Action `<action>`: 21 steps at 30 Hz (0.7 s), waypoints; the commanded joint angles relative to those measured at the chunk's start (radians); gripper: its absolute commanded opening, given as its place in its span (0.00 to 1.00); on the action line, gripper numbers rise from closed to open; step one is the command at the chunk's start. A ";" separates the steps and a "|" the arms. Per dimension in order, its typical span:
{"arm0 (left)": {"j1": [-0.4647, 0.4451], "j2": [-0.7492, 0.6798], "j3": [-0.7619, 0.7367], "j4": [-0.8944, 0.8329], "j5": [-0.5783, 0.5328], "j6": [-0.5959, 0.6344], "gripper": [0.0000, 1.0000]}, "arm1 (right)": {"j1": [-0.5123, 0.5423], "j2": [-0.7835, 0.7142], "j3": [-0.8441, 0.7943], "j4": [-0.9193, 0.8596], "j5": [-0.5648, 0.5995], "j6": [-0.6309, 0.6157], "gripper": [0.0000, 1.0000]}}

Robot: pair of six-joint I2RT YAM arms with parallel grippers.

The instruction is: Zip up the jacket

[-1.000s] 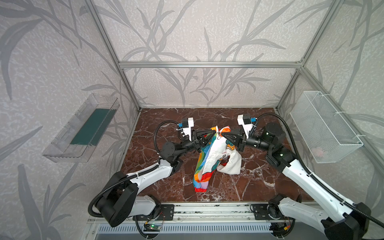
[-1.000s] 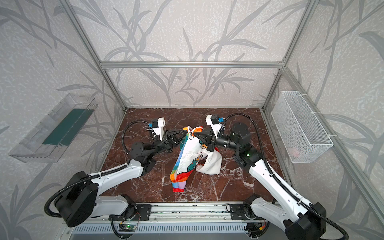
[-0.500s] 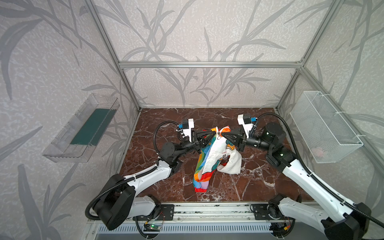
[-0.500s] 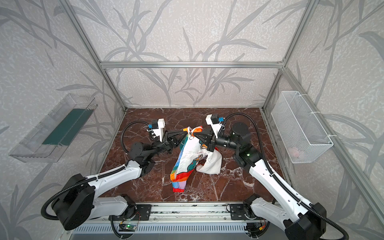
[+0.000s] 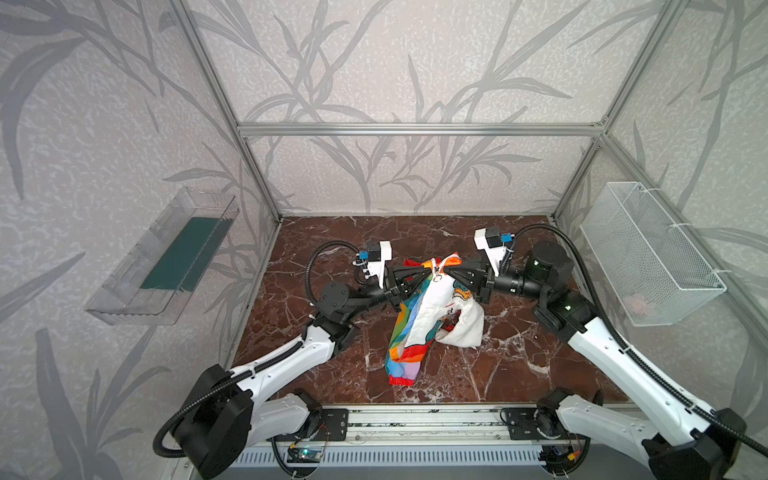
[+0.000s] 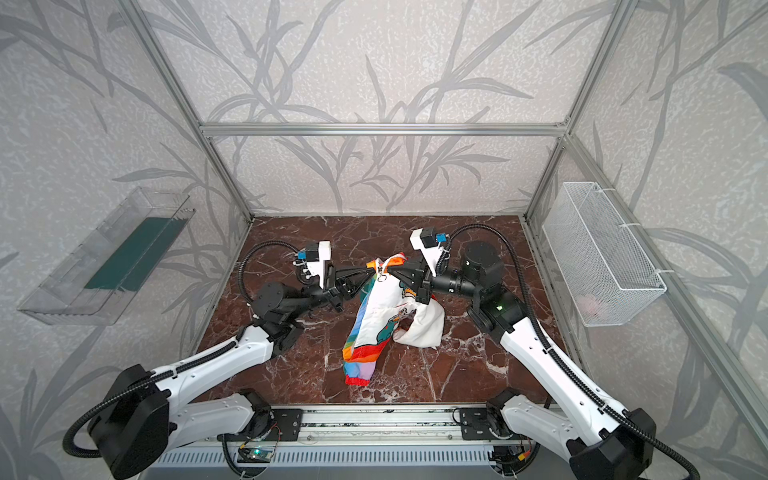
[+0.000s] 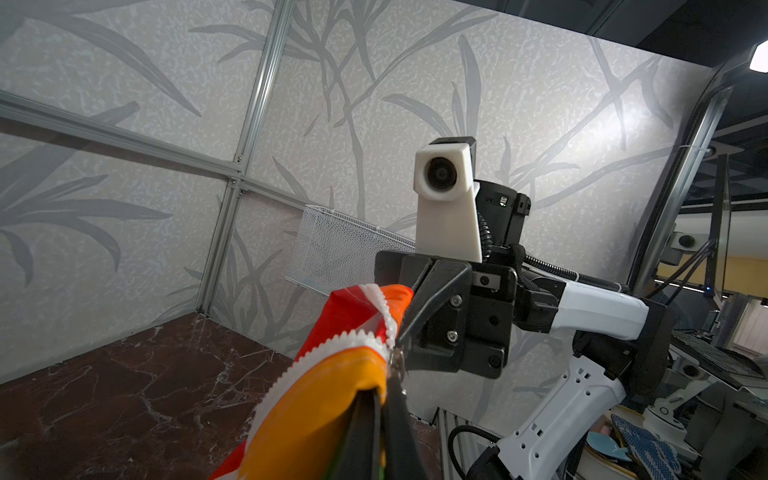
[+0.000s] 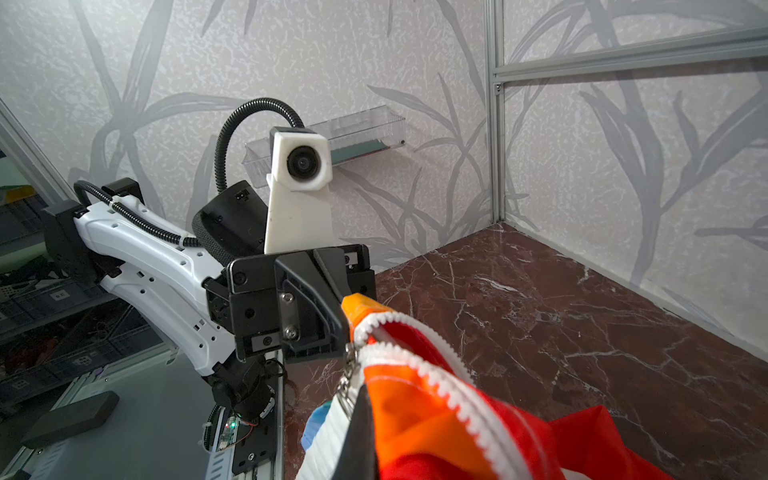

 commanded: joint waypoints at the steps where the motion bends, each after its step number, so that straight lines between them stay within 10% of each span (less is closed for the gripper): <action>1: -0.006 -0.030 0.037 -0.107 0.051 0.052 0.00 | -0.007 -0.013 0.062 0.028 -0.025 -0.017 0.00; 14: 0.016 0.024 0.252 -0.654 0.121 0.242 0.00 | -0.058 0.028 0.058 0.050 0.068 -0.049 0.00; 21: 0.178 0.352 0.555 -0.566 0.277 0.246 0.00 | -0.168 0.205 0.234 0.087 0.173 -0.156 0.00</action>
